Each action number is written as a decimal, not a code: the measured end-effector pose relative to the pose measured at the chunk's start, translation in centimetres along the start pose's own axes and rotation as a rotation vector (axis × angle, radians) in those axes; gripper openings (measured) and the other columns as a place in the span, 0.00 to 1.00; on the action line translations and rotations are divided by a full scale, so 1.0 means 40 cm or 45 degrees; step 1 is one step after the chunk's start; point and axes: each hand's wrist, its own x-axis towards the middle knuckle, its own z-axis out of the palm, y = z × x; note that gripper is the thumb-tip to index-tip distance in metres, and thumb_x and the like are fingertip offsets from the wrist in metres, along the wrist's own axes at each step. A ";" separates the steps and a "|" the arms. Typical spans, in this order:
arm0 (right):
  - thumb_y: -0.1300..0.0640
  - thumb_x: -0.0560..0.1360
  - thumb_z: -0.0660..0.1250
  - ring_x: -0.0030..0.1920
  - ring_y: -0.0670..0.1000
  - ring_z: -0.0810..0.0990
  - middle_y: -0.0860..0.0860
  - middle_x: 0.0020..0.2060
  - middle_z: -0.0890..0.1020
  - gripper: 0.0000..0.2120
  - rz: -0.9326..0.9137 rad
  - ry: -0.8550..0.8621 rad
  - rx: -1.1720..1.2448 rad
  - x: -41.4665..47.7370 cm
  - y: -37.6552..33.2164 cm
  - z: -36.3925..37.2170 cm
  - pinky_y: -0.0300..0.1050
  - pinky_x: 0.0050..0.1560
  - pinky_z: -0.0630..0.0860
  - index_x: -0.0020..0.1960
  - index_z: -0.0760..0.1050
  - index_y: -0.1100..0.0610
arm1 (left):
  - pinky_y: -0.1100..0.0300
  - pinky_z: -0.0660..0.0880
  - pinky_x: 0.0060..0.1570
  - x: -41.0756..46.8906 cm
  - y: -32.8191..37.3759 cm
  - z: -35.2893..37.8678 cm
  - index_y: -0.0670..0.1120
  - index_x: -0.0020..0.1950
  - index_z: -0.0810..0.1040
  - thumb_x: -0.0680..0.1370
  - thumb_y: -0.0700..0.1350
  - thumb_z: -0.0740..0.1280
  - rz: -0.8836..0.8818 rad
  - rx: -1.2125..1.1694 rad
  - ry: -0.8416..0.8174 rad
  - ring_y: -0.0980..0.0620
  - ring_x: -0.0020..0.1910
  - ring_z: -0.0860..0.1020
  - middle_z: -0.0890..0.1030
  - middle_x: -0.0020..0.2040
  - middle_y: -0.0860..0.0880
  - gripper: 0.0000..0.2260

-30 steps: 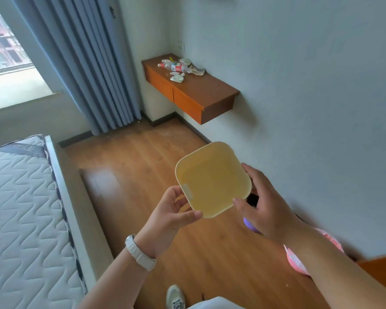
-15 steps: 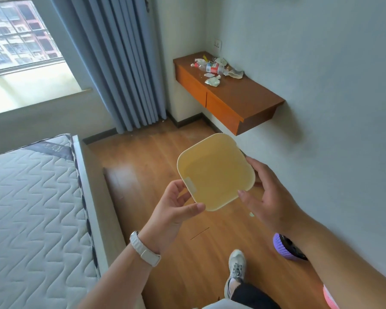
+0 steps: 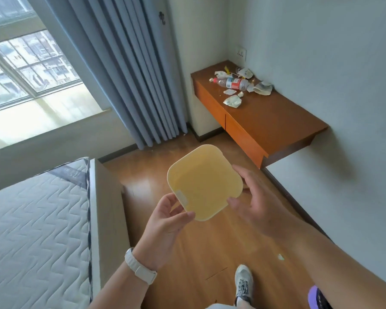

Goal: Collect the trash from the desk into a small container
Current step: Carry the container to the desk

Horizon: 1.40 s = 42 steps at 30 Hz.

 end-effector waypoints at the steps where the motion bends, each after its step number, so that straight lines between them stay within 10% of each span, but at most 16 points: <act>1: 0.52 0.77 0.69 0.65 0.41 0.71 0.34 0.65 0.70 0.30 -0.004 -0.016 0.000 0.029 0.016 -0.034 0.37 0.62 0.71 0.74 0.60 0.42 | 0.57 0.80 0.52 0.035 0.014 0.025 0.39 0.66 0.73 0.63 0.40 0.79 0.001 0.011 -0.006 0.42 0.60 0.83 0.82 0.64 0.37 0.33; 18: 0.50 0.77 0.68 0.67 0.41 0.70 0.35 0.67 0.68 0.30 0.075 0.075 -0.079 0.377 0.193 -0.280 0.44 0.62 0.76 0.74 0.58 0.41 | 0.58 0.81 0.50 0.516 0.123 0.208 0.38 0.62 0.74 0.60 0.43 0.79 -0.035 0.112 -0.082 0.46 0.54 0.85 0.87 0.54 0.44 0.32; 42: 0.49 0.77 0.67 0.61 0.24 0.63 0.29 0.65 0.61 0.32 0.436 0.161 -0.388 1.117 0.246 -0.182 0.21 0.51 0.66 0.75 0.53 0.41 | 0.54 0.81 0.52 1.283 0.380 -0.064 0.39 0.64 0.73 0.67 0.36 0.74 -0.146 0.023 -0.349 0.43 0.56 0.85 0.85 0.59 0.41 0.26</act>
